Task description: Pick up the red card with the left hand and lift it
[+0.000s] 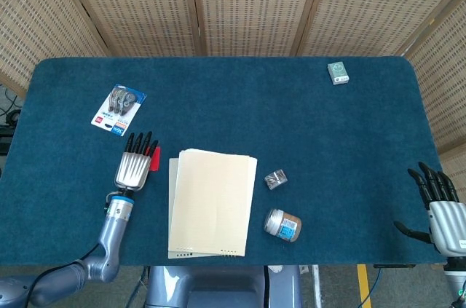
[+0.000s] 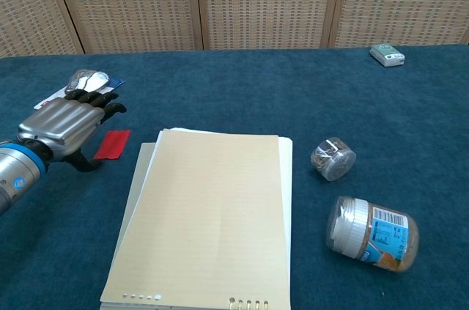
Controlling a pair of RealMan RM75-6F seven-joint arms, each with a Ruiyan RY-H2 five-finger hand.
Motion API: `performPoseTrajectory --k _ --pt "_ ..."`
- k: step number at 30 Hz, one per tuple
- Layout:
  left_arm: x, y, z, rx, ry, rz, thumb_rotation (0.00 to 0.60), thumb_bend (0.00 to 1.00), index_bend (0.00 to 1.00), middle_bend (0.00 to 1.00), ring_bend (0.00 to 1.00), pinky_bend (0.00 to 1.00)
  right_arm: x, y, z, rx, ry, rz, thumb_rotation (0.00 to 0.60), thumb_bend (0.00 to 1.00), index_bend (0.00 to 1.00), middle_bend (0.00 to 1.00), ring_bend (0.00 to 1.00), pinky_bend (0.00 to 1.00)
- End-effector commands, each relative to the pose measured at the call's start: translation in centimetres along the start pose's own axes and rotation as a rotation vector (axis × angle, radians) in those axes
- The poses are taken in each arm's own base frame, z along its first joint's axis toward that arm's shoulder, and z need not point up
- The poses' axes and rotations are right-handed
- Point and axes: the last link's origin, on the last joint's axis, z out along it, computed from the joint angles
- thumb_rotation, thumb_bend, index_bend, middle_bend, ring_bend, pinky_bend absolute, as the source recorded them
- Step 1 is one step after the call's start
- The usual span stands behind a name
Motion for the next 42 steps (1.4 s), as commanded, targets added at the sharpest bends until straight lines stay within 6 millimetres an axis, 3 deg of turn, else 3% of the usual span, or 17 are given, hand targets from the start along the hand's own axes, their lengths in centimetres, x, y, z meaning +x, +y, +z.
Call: performPoseTrajectory --k 1,28,36,42 --pt "0.0 0.0 0.1 0.003 0.001 0.002 0.600 0.30 0.10 0.00 0.00 0.00 0.0 0.0 0.0 -0.002 -0.001 0.000 0.600 0.13 0.06 0.00 0.00 0.00" --pt "-0.3 0.5 1.1 0.008 -0.013 0.017 0.600 0.33 0.14 0.00 0.00 0.00 -0.1 0.0 0.0 -0.002 -0.005 -0.001 0.600 0.13 0.06 0.00 0.00 0.00" --pt "-0.1 0.7 1.2 0.003 -0.008 0.003 0.600 0.36 0.36 0.00 0.00 0.00 -0.1 0.0 0.0 -0.001 -0.005 -0.001 0.600 0.13 0.06 0.00 0.00 0.00" --pt "0.0 0.9 1.2 -0.002 -0.002 -0.001 0.600 0.37 0.46 0.00 0.00 0.00 0.0 0.0 -0.1 -0.002 -0.003 0.000 0.600 0.13 0.06 0.00 0.00 0.00"
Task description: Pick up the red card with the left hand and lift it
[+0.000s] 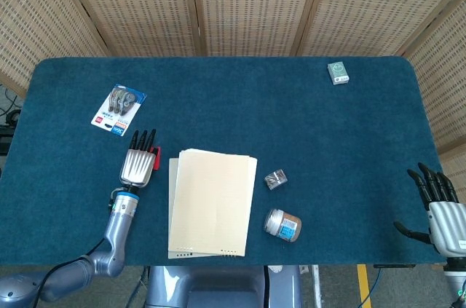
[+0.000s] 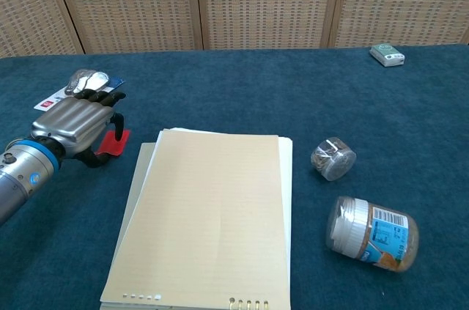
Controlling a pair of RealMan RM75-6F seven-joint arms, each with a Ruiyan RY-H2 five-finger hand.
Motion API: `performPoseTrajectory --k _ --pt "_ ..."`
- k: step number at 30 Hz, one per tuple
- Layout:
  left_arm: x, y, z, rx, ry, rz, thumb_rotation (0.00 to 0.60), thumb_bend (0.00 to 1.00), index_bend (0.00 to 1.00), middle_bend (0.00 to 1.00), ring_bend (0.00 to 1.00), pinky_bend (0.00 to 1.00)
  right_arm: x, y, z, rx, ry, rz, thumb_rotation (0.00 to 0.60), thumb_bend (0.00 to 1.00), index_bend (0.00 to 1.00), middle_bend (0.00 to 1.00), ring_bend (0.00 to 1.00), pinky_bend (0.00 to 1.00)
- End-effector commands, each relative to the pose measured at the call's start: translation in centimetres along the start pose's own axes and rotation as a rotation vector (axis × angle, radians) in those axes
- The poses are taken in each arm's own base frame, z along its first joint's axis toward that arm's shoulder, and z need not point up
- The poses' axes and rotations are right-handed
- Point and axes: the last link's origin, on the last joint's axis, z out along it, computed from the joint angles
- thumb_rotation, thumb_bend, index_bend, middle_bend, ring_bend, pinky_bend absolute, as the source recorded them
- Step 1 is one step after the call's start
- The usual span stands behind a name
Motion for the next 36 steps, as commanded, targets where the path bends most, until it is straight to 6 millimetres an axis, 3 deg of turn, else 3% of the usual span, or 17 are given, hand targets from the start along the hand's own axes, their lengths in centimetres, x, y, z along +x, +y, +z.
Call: performPoseTrajectory --k 1,36 --pt "0.06 0.06 0.00 -0.003 0.003 0.001 0.600 0.37 0.47 0.00 0.00 0.00 -0.01 0.00 -0.01 0.000 0.000 0.000 0.600 0.13 0.06 0.00 0.00 0.00" --pt "-0.30 0.14 0.34 0.004 -0.010 0.020 0.600 0.43 0.54 0.00 0.00 0.00 0.08 0.09 -0.04 -0.002 0.004 0.005 0.600 0.13 0.06 0.00 0.00 0.00"
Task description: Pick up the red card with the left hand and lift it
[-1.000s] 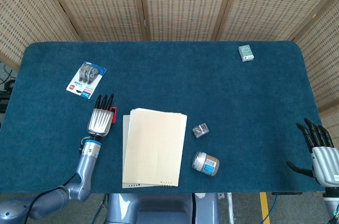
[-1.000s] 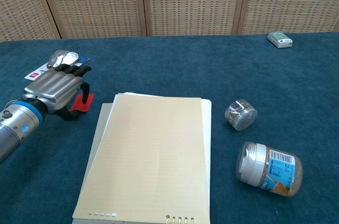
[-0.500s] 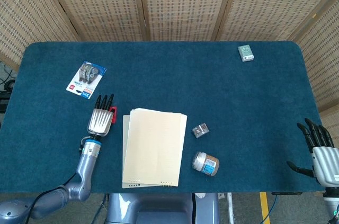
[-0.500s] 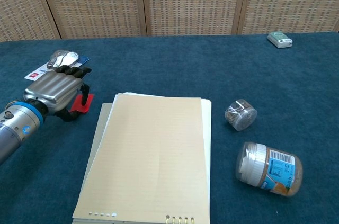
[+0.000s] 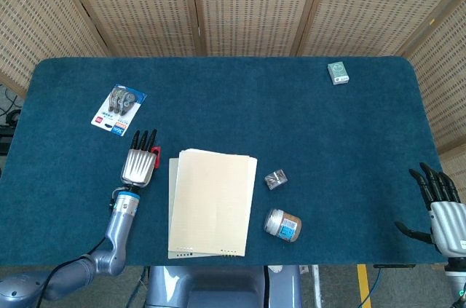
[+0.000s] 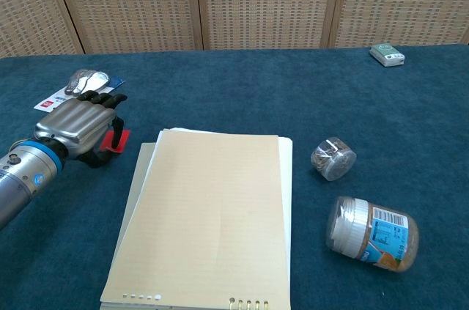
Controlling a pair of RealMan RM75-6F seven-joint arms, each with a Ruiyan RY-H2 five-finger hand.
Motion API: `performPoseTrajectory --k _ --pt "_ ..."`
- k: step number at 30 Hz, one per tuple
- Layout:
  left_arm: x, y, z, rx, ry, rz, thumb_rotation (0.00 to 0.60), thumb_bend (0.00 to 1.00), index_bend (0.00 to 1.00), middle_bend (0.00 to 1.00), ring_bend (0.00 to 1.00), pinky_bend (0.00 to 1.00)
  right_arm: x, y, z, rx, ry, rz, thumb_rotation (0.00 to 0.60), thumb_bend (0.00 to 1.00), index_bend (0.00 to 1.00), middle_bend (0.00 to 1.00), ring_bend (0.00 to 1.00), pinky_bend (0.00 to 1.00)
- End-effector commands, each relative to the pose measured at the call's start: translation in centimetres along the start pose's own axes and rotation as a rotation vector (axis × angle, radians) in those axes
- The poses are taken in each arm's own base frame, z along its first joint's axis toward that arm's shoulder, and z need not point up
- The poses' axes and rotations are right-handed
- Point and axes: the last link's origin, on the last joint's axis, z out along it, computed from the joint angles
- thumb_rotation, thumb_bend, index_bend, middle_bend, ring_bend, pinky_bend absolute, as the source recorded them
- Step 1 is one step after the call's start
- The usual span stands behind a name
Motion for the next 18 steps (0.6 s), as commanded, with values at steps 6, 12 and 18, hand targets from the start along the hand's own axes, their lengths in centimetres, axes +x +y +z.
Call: performPoseTrajectory --k 6,12,18 --pt "0.00 -0.11 0.07 0.006 -0.001 -0.001 0.600 0.48 0.56 0.00 0.00 0.00 -0.02 0.02 0.00 -0.001 -0.002 0.000 0.600 0.13 0.06 0.00 0.00 0.00" --pt "-0.20 -0.29 0.09 0.012 -0.008 0.001 0.600 0.48 0.57 0.00 0.00 0.00 -0.02 0.03 0.02 -0.002 -0.002 0.000 0.600 0.13 0.06 0.00 0.00 0.00" --pt "-0.02 -0.46 0.24 0.021 0.000 -0.002 0.600 0.48 0.57 0.00 0.00 0.00 -0.02 0.06 0.00 -0.003 -0.003 0.000 0.600 0.13 0.06 0.00 0.00 0.00"
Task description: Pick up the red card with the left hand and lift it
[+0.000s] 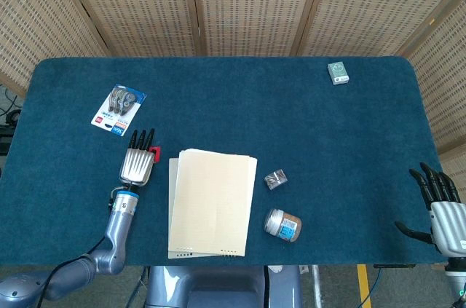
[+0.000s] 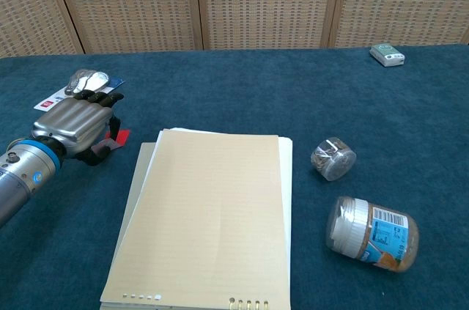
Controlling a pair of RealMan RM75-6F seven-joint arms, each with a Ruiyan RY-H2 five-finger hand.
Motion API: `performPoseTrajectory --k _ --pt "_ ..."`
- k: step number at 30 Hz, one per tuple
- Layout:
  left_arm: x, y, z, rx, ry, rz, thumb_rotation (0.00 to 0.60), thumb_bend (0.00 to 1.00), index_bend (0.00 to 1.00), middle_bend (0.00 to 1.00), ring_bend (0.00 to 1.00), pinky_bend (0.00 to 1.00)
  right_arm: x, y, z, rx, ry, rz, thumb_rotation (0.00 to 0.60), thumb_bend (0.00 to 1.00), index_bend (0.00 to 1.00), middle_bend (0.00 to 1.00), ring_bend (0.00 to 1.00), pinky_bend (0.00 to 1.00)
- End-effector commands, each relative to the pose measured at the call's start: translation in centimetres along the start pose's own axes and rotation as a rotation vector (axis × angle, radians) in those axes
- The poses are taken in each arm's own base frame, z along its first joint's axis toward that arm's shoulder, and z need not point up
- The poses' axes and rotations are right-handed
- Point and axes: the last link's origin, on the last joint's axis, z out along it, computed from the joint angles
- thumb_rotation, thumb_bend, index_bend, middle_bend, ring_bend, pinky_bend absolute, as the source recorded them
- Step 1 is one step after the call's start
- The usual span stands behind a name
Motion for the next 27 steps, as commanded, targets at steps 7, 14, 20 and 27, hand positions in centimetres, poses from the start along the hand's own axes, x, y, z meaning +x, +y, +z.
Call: performPoseTrajectory --k 7,14,20,27 --pt "0.6 -0.8 0.4 0.021 0.022 -0.005 0.600 0.48 0.58 0.00 0.00 0.00 0.0 0.0 0.0 0.001 0.001 0.000 0.600 0.13 0.06 0.00 0.00 0.00" --pt "1.0 -1.7 0.8 0.043 0.026 0.001 0.600 0.48 0.58 0.00 0.00 0.00 0.0 0.0 0.0 0.000 0.000 -0.001 0.600 0.13 0.06 0.00 0.00 0.00" --pt "1.8 -2.2 1.7 0.060 0.045 0.000 0.600 0.48 0.58 0.00 0.00 0.00 0.0 0.0 0.0 -0.001 -0.002 -0.003 0.600 0.13 0.06 0.00 0.00 0.00" --pt "4.0 -2.2 3.6 0.065 0.103 -0.006 0.600 0.48 0.58 0.00 0.00 0.00 -0.1 0.0 0.1 -0.004 -0.004 -0.004 0.600 0.13 0.06 0.00 0.00 0.00"
